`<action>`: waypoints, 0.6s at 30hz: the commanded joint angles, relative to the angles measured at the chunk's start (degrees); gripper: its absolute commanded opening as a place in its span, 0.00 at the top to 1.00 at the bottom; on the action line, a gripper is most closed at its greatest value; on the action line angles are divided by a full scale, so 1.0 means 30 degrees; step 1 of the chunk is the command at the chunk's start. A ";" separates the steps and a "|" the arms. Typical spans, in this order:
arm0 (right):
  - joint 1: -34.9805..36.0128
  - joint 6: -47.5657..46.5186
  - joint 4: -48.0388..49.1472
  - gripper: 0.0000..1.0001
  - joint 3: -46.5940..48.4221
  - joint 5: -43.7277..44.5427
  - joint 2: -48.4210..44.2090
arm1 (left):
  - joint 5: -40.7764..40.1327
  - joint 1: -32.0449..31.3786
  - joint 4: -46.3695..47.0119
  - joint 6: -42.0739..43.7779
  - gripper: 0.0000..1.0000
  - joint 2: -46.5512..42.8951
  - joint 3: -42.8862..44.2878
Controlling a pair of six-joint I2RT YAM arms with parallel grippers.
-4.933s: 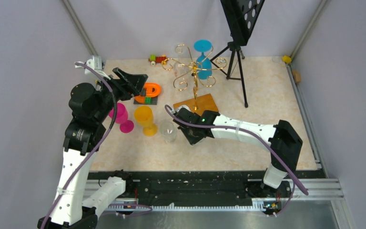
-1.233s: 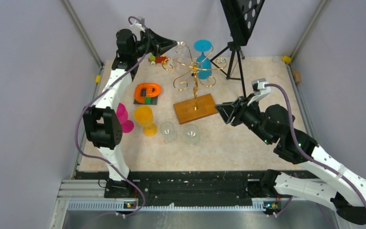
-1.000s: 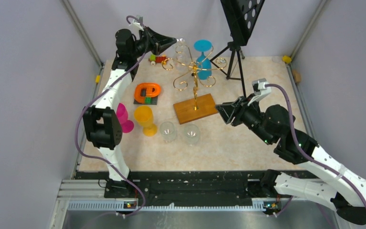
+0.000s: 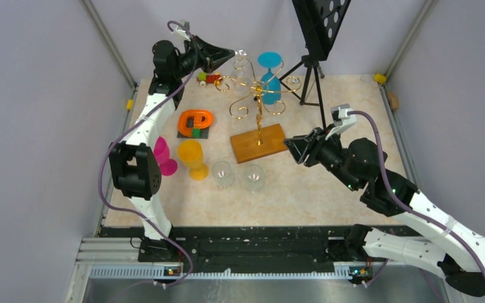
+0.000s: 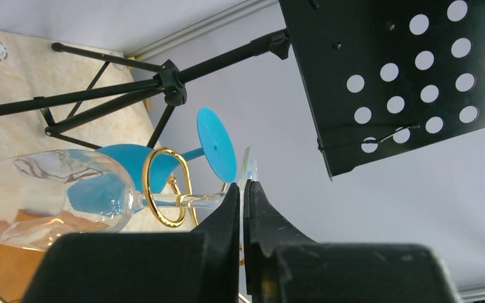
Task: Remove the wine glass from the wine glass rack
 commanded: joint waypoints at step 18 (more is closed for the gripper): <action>-0.0125 0.0271 0.0567 0.61 0.0017 0.0148 -0.0293 | -0.1223 -0.0410 0.1028 0.1075 1.00 0.0792 0.2201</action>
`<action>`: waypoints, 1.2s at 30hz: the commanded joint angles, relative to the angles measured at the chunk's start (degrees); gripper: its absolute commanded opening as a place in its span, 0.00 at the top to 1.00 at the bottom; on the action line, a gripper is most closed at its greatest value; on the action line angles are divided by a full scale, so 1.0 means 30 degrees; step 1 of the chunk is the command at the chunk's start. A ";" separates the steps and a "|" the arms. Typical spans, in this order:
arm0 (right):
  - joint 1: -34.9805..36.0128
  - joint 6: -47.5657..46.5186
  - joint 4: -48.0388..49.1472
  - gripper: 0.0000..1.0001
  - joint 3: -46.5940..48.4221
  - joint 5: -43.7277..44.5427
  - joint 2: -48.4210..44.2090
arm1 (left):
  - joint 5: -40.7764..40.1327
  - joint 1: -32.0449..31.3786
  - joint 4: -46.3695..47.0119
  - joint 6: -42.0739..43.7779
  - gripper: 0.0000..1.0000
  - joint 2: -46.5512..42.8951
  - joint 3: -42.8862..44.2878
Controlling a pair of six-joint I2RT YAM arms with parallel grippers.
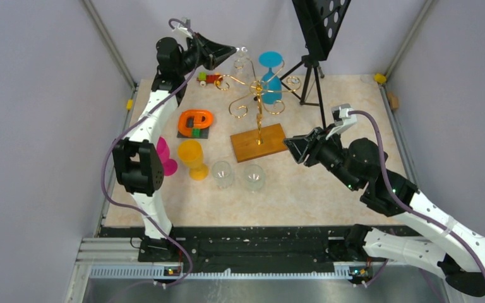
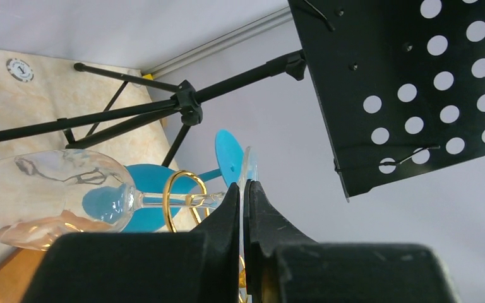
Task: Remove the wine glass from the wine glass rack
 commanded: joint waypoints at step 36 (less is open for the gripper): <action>-0.0125 0.0233 0.0680 0.61 -0.0204 0.0111 -0.0429 | 0.1394 -0.0391 -0.2953 0.5149 1.00 -0.3523 -0.0649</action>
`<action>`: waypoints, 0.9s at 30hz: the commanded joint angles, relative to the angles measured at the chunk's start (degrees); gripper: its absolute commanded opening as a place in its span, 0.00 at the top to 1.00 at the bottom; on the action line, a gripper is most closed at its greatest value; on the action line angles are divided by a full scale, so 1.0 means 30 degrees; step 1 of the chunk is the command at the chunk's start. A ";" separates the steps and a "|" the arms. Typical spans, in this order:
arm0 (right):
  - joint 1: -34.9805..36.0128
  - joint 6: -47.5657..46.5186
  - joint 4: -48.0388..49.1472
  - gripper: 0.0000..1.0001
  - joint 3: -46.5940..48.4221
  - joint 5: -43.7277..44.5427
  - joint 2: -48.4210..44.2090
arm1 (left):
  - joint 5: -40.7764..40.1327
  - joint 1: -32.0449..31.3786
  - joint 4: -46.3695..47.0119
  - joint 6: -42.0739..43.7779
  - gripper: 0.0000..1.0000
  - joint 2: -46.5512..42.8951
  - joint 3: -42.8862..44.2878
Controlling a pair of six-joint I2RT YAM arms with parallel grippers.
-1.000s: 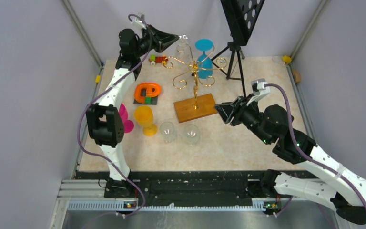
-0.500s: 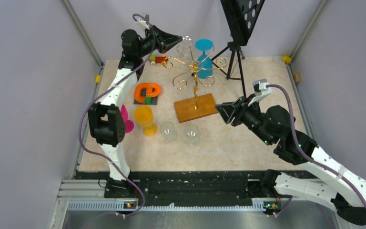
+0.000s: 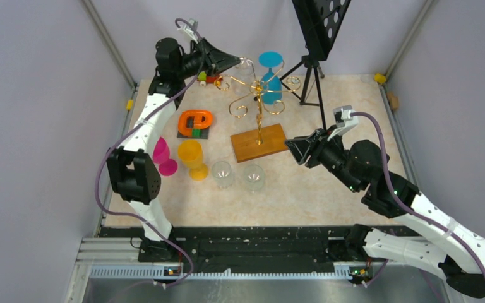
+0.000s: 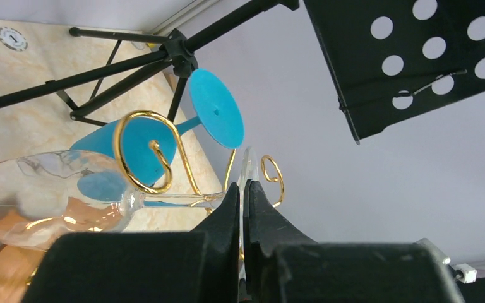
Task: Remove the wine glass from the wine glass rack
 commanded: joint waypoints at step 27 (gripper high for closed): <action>-0.0112 0.0711 0.0243 0.34 0.0211 0.0227 -0.0241 | -0.3033 0.3167 -0.4282 0.3916 1.00 -0.6599 0.0570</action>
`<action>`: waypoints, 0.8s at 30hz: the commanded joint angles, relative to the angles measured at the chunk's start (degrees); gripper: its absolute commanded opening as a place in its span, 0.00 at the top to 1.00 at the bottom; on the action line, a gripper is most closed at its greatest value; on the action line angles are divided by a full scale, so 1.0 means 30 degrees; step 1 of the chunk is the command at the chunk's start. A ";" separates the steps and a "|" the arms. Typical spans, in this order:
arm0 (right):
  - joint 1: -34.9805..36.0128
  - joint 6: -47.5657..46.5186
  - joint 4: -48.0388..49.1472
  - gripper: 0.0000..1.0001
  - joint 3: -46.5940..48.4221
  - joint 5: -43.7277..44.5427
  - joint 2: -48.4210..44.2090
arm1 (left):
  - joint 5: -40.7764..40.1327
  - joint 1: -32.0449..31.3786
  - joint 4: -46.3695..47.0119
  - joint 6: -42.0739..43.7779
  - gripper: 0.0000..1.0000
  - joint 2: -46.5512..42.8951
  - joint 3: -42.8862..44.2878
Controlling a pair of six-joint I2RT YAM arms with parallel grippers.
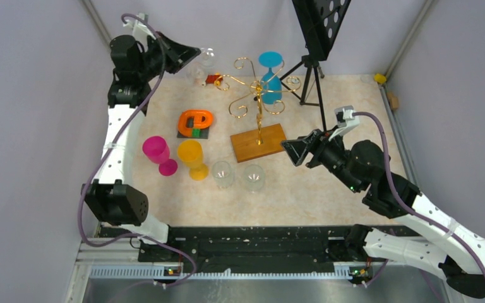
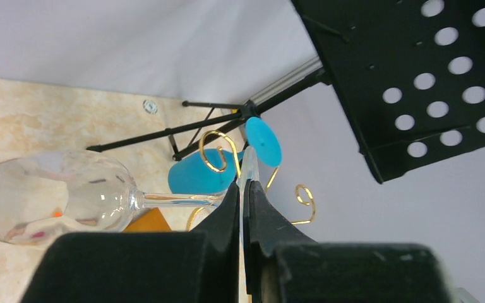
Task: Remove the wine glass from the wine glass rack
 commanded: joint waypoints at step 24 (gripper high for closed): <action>-0.0120 0.2493 0.6749 0.38 -0.1336 -0.0573 -0.0798 | 0.3077 -0.2535 2.0358 -2.0455 1.00 -0.5072 -0.5236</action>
